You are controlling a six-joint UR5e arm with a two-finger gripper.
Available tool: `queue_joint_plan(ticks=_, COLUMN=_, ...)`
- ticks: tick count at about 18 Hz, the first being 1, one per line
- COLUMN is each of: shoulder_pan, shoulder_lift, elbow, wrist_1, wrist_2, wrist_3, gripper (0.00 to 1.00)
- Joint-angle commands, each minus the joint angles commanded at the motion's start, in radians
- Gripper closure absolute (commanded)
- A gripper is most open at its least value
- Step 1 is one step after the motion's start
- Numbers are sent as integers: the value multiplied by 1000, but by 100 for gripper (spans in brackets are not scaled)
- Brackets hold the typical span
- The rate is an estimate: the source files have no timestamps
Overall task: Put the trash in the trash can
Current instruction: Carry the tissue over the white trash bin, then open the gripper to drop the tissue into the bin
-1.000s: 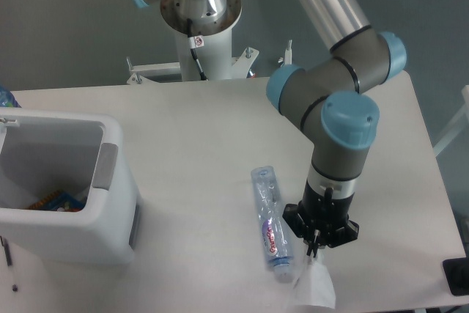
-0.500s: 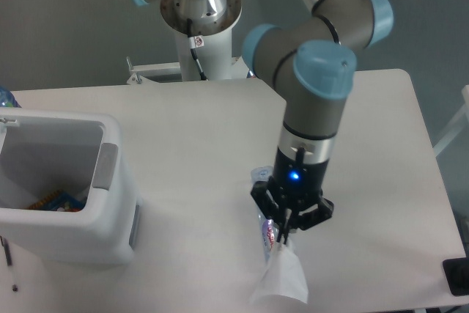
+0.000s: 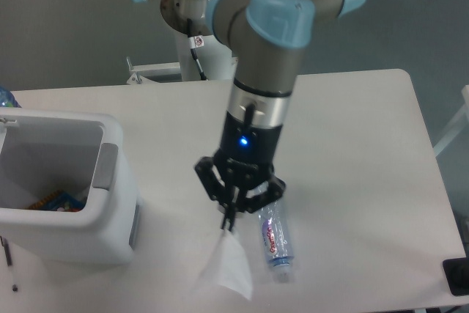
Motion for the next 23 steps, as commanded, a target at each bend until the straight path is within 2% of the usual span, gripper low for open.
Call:
queue_joint_plan(ticks=5, shoulder_pan=-17, shoulder_lift=67, elbow=-23, wrist_1=-3, wrist_2=-106, wrist_3=-46, gripper=100)
queue_joint_plan(ticks=8, shoulder_pan=-35, shoulder_lift=147, elbow=-115, wrist_1=0, wrist_2=-131, wrist_3=-43, gripper=100)
queue_joint_plan(ticks=11, shoulder_pan=-57, shoulder_lift=187, elbow=-153, wrist_1=-2, wrist_2=-132, wrist_3=-48, gripper=100)
queue_joint_plan(ticks=13, shoulder_pan=-104, shoulder_lift=186, elbow=-158, wrist_1=-3, wrist_2=-131, wrist_3=-54, gripper=99)
queue_joint_plan(ticks=20, shoulder_pan=-179, shoulder_lift=169, elbow=-178, wrist_1=-2, wrist_2=-131, wrist_3=-144, gripper=95)
queue_joint_plan(ticks=23, shoulder_pan=-186, shoulder_lift=170, elbow=-193, wrist_1=-2, wrist_2=-132, wrist_3=-153, gripper=84)
